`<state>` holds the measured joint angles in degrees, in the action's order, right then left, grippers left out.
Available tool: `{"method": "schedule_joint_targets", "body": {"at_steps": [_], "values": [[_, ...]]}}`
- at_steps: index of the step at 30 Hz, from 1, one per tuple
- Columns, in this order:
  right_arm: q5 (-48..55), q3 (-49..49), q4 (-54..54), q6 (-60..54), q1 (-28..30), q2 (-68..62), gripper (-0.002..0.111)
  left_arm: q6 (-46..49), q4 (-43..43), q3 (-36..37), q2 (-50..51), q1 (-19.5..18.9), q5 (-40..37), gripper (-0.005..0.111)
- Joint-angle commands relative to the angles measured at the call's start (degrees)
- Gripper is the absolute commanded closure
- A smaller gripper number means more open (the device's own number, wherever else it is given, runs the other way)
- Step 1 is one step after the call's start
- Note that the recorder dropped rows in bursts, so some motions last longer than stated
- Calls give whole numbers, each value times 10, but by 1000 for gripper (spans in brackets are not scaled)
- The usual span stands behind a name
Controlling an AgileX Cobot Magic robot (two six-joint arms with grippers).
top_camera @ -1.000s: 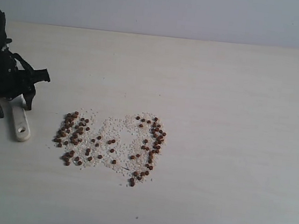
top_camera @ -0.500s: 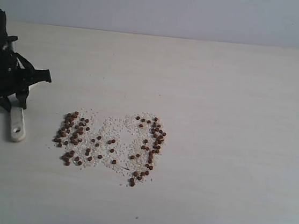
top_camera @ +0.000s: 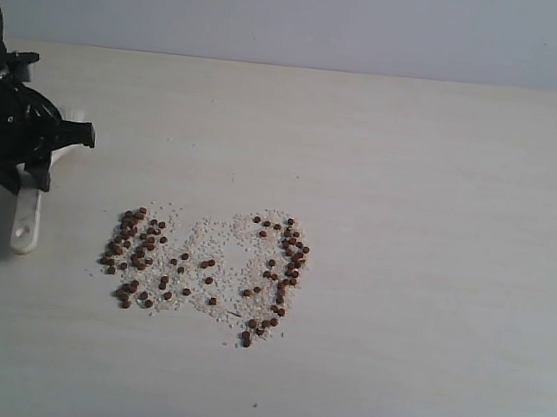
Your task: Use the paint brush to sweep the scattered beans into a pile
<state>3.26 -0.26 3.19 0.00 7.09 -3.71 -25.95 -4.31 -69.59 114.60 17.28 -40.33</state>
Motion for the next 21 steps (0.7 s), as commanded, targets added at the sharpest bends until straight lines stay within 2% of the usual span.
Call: {"method": "schedule_joint_targets", "body": {"at_steps": [1, 9, 13, 15, 18, 21], "values": [[-9, 3, -2, 0, 2, 4, 108, 22, 2, 1, -14, -1, 1, 107], [-9, 3, -2, 0, 2, 4, 108, 78, 21, 1, -39, 4, -27, 107], [-9, 3, -2, 0, 2, 4, 108, 206, 98, 1, -43, 12, -49, 107], [-29, 3, -2, 0, 2, 4, 108, 249, 123, 1, -43, 12, -57, 107], [-132, 3, 39, 55, 2, 4, 108, 291, 183, -10, -43, 12, -87, 107], [-168, 3, 49, 140, 2, 4, 108, 350, 246, -29, -43, 12, -155, 107]]}}
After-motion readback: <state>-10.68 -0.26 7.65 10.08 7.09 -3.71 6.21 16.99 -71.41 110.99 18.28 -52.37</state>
